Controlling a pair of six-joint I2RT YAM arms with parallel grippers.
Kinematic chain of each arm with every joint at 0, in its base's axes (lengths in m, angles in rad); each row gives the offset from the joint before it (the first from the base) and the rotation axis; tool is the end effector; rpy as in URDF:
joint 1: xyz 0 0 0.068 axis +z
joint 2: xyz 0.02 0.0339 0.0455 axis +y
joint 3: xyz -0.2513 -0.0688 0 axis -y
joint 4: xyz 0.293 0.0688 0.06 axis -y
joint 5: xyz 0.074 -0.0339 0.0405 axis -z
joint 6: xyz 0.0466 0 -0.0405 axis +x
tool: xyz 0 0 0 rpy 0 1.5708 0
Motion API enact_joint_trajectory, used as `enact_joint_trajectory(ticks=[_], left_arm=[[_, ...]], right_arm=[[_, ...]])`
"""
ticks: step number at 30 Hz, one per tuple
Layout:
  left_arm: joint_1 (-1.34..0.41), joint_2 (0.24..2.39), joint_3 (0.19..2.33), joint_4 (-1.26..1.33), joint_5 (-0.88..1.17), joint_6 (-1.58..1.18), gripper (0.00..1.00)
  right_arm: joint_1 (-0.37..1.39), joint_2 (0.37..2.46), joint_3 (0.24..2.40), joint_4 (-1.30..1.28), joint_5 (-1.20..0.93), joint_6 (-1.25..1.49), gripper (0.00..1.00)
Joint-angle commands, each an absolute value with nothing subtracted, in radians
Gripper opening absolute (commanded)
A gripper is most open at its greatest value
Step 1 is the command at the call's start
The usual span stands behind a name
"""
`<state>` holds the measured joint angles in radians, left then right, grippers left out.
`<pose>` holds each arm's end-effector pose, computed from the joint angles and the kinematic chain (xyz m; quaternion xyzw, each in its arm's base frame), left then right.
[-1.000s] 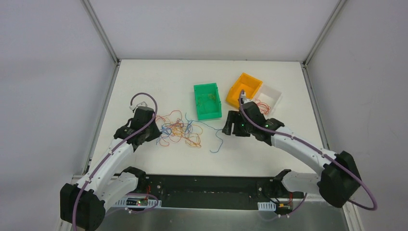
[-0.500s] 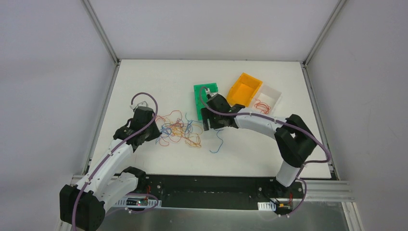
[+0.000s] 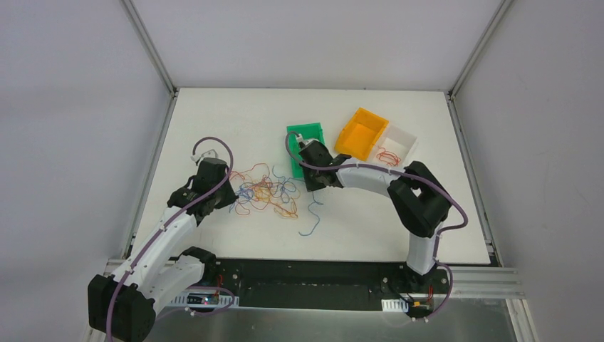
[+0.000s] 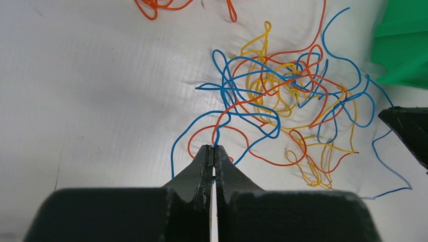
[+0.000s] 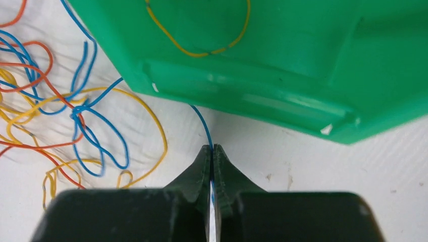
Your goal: Untangle the cables
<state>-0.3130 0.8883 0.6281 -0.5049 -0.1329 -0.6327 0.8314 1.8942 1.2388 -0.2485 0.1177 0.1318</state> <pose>0.2367 -0.0701 0.2079 -0.1718 0.9021 -0.1238 0.3761 0.3026 0.3237 0.1263 -0.3052 0.8928 0.1021 0.3153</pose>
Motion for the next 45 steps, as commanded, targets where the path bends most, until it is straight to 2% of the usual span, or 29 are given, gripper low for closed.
enact_joint_trajectory(ticks=[1, 6, 10, 14, 17, 25, 29, 31, 32, 35, 36, 40, 45], left_arm=[[-0.306, 0.849, 0.659, -0.512, -0.236, -0.641, 0.0], [-0.293, 0.82, 0.675, -0.543, -0.324, -0.667, 0.0], [-0.284, 0.789, 0.678, -0.562, -0.4, -0.685, 0.0], [-0.279, 0.735, 0.669, -0.565, -0.452, -0.7, 0.0], [-0.278, 0.723, 0.674, -0.569, -0.46, -0.699, 0.0], [-0.278, 0.785, 0.713, -0.569, -0.358, -0.637, 0.0], [-0.278, 0.804, 0.718, -0.562, -0.306, -0.637, 0.0], [-0.279, 0.82, 0.723, -0.559, -0.295, -0.637, 0.0], [-0.279, 0.826, 0.724, -0.556, -0.291, -0.635, 0.0], [-0.279, 0.84, 0.733, -0.549, -0.28, -0.623, 0.0], [-0.279, 0.842, 0.735, -0.547, -0.279, -0.618, 0.0], [-0.279, 0.845, 0.742, -0.543, -0.277, -0.606, 0.0], [-0.279, 0.844, 0.737, -0.54, -0.27, -0.604, 0.0]], right_arm=[[0.797, 1.732, 1.121, -0.167, 0.135, 0.207, 0.0], [0.666, 1.479, 0.934, -0.173, 0.185, 0.345, 0.0], [0.483, 1.249, 0.803, -0.23, 0.209, 0.45, 0.0], [0.35, 1.093, 0.717, -0.266, 0.21, 0.465, 0.0], [0.31, 1.05, 0.708, -0.303, 0.193, 0.453, 0.0], [0.324, 1.043, 0.717, -0.315, -0.134, 0.368, 0.01], [0.448, 1.131, 0.793, -0.483, -0.136, 0.326, 0.15], [0.516, 1.168, 0.817, -0.534, -0.151, 0.318, 0.3], [0.538, 1.179, 0.82, -0.548, -0.171, 0.314, 0.4], [0.583, 1.178, 0.826, -0.575, -0.149, 0.304, 0.87], [0.586, 1.17, 0.827, -0.577, -0.123, 0.302, 0.98], [0.586, 1.168, 0.84, -0.542, -0.065, 0.292, 1.0], [0.585, 1.295, 0.883, -0.462, 0.044, 0.308, 0.99]])
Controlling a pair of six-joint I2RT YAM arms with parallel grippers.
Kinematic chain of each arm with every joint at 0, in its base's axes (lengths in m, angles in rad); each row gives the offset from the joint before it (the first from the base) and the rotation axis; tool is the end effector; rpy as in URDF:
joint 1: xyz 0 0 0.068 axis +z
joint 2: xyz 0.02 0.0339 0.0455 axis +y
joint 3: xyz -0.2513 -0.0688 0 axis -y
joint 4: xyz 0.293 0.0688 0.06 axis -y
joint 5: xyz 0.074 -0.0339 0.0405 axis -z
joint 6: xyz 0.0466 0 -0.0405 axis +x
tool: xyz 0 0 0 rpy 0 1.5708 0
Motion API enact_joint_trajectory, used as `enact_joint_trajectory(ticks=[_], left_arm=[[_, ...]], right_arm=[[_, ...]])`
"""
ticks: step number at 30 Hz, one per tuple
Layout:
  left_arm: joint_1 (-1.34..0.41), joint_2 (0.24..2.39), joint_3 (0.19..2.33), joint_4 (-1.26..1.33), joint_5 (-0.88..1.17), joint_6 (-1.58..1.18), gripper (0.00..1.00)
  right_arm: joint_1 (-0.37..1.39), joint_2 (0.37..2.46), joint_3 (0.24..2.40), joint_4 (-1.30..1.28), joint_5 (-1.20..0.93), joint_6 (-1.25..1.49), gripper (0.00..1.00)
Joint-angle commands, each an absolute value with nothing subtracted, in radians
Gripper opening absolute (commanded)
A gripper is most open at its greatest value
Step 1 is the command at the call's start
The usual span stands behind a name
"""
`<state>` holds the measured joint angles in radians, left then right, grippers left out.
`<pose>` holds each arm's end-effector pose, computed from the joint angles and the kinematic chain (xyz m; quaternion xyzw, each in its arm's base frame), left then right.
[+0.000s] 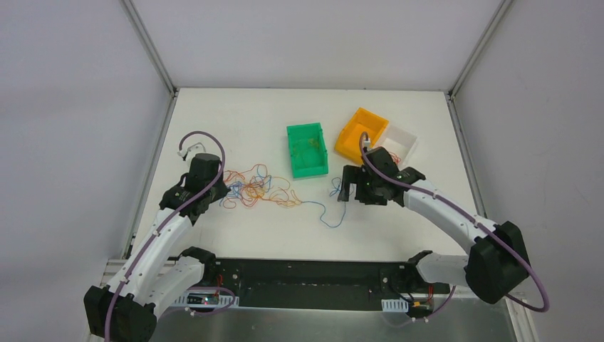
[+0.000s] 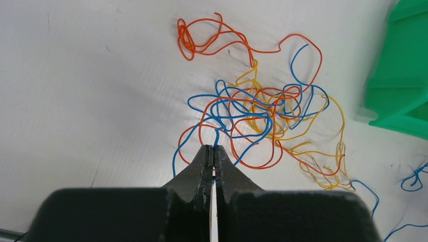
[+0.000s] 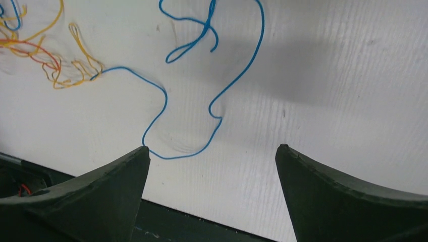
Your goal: Untangle the cables
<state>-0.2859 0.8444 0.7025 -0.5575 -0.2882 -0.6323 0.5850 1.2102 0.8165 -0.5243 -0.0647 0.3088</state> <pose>0.2363 -0.0557 0.2429 -0.2143 0.8733 -0.0684 0.4321 0.2469 0.1671 0.1959 -0.1406 0.9363 0.1661 0.2758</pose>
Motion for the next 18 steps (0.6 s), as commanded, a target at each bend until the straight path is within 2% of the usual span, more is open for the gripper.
enact_joint_trajectory(ticks=[1, 12, 15, 18], left_arm=[[-0.279, 0.843, 0.737, -0.54, -0.265, -0.604, 0.0], [-0.279, 0.816, 0.721, -0.54, -0.256, -0.593, 0.0], [-0.279, 0.814, 0.719, -0.536, -0.251, -0.596, 0.0], [-0.279, 0.808, 0.72, -0.535, -0.248, -0.589, 0.0]], right_arm=[[0.581, 1.328, 0.887, -0.44, 0.043, 0.313, 1.0], [0.464, 1.645, 1.006, -0.267, -0.087, 0.319, 0.99], [0.484, 1.689, 1.022, -0.221, -0.163, 0.313, 0.99], [0.553, 1.71, 1.036, -0.233, -0.15, 0.265, 0.99]])
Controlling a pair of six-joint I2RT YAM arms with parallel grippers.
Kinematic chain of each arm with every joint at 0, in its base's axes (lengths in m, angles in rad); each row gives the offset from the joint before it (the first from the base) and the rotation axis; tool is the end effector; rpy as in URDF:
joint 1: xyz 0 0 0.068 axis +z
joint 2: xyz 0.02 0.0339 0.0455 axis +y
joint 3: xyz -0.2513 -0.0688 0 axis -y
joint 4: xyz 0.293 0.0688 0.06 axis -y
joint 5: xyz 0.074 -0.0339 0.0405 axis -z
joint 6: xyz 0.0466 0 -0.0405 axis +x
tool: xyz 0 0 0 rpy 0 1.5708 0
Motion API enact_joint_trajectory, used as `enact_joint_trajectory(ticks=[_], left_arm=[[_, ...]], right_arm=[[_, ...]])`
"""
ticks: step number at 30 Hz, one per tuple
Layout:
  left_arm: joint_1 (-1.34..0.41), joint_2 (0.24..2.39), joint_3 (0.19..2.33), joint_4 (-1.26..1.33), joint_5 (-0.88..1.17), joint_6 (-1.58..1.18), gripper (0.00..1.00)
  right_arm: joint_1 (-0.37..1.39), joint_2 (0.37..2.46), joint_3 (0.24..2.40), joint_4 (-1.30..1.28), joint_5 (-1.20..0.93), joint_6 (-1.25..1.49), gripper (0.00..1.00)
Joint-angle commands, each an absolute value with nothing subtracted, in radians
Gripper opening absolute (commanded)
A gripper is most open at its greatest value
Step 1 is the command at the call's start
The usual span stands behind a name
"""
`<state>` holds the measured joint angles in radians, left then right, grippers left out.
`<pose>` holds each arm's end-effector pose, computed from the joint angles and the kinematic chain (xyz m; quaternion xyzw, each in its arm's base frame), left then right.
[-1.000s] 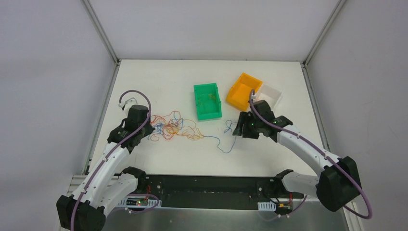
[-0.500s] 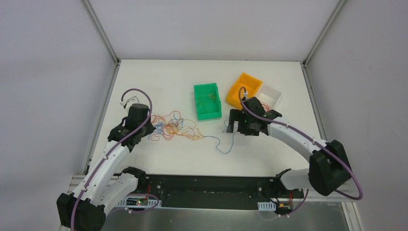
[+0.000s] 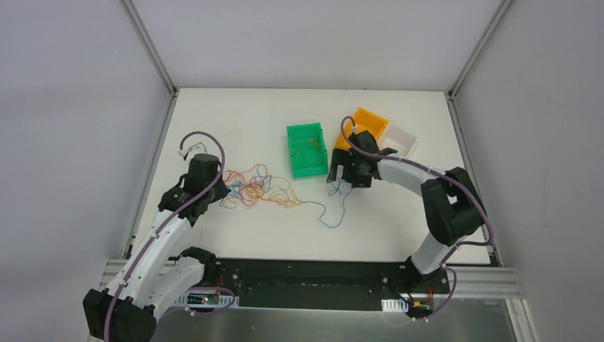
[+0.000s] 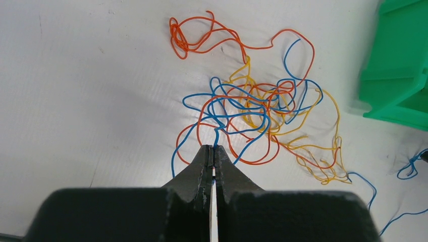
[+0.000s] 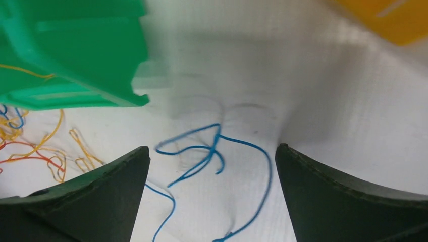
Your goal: Untangle the cables
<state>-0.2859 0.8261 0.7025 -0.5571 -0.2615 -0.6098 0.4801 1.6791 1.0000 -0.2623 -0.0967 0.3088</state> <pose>0.2340 -0.0562 0.2468 -0.1997 0.8741 -0.0788 0.4357 0.3383 0.1812 0.1287 -0.0962 0.9450 0.1612 0.2678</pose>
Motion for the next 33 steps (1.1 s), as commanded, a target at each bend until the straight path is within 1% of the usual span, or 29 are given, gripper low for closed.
enact_joint_trajectory(ticks=[1, 5, 13, 17, 22, 33], left_arm=[[-0.279, 0.804, 0.719, -0.535, -0.25, -0.588, 0.0], [-0.279, 0.8, 0.719, -0.534, -0.249, -0.586, 0.0], [-0.279, 0.827, 0.723, -0.521, -0.234, -0.582, 0.0], [-0.279, 0.831, 0.731, -0.521, -0.227, -0.574, 0.0], [-0.279, 0.82, 0.724, -0.518, -0.23, -0.574, 0.0], [-0.279, 0.821, 0.729, -0.518, -0.224, -0.568, 0.0]], right_arm=[[0.571, 1.715, 1.037, -0.236, -0.162, 0.256, 0.99], [0.608, 1.705, 1.018, -0.221, -0.24, 0.257, 0.99], [0.666, 1.629, 0.971, -0.256, -0.263, 0.238, 0.99], [0.726, 1.597, 0.965, -0.318, -0.157, 0.193, 0.99], [0.787, 1.583, 0.962, -0.366, -0.078, 0.165, 0.99], [0.919, 1.613, 0.993, -0.413, 0.07, 0.145, 0.99]])
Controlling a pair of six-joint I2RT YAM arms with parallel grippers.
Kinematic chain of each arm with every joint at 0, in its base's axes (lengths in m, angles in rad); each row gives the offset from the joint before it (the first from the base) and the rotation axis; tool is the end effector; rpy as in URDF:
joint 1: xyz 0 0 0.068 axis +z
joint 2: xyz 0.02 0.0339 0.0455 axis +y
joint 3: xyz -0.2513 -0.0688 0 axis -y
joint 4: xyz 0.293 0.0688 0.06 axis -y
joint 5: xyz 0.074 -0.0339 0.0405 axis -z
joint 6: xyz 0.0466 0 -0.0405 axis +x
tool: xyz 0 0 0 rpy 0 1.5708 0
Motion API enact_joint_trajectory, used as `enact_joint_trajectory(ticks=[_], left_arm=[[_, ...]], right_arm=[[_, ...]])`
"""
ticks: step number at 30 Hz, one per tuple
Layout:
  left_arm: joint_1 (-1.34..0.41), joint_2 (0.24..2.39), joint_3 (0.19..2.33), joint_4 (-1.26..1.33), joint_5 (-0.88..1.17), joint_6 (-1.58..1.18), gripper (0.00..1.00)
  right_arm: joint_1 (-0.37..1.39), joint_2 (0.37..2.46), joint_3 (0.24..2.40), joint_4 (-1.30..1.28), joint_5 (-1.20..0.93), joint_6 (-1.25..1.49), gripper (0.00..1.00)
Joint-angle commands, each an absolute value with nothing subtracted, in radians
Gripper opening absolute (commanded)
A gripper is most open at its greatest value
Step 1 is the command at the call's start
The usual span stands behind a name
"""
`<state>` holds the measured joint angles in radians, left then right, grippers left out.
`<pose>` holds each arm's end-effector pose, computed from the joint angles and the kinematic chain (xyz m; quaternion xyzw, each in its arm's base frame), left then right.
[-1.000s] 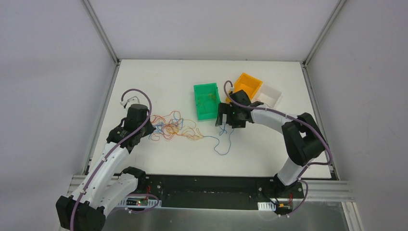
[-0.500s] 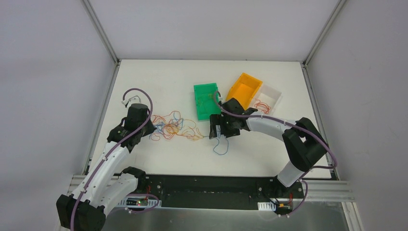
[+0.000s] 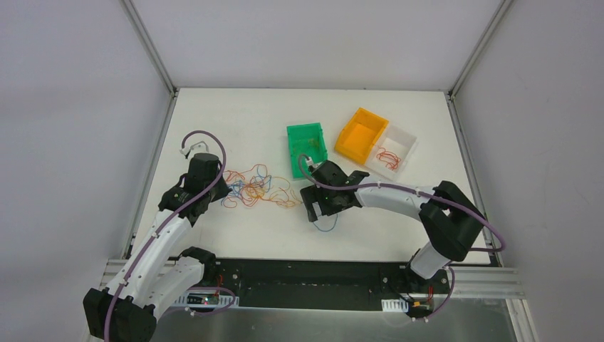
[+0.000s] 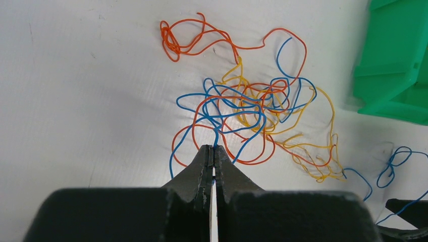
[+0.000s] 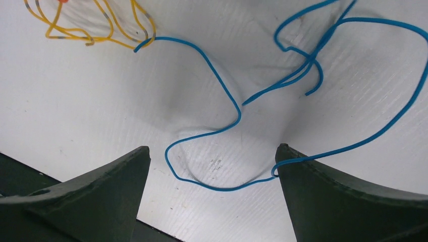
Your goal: Untangle the cables
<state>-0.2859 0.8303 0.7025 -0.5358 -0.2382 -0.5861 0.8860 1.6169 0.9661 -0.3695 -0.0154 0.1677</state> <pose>0.2359 -0.0579 0.2477 -0.1849 0.8747 -0.0869 0.4395 0.2298 0.2825 0.1320 -0.3402 0.9002 0.1431 0.2312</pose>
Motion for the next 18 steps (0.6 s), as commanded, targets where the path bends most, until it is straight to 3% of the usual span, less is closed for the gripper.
enact_joint_trajectory(ticks=[1, 6, 10, 14, 18], left_arm=[[-0.279, 0.821, 0.729, -0.519, -0.224, -0.567, 0.0], [-0.279, 0.815, 0.724, -0.519, -0.225, -0.567, 0.0], [-0.279, 0.81, 0.723, -0.519, -0.228, -0.565, 0.0], [-0.279, 0.8, 0.72, -0.519, -0.234, -0.563, 0.0], [-0.279, 0.8, 0.719, -0.518, -0.236, -0.562, 0.0]], right_arm=[[0.929, 1.618, 0.997, -0.422, 0.101, 0.147, 0.99], [0.964, 1.675, 1.035, -0.491, 0.298, 0.17, 0.99], [0.998, 1.72, 1.051, -0.523, 0.442, 0.197, 0.85], [1.004, 1.736, 1.046, -0.533, 0.502, 0.209, 0.6], [0.991, 1.739, 1.041, -0.534, 0.513, 0.215, 0.21]])
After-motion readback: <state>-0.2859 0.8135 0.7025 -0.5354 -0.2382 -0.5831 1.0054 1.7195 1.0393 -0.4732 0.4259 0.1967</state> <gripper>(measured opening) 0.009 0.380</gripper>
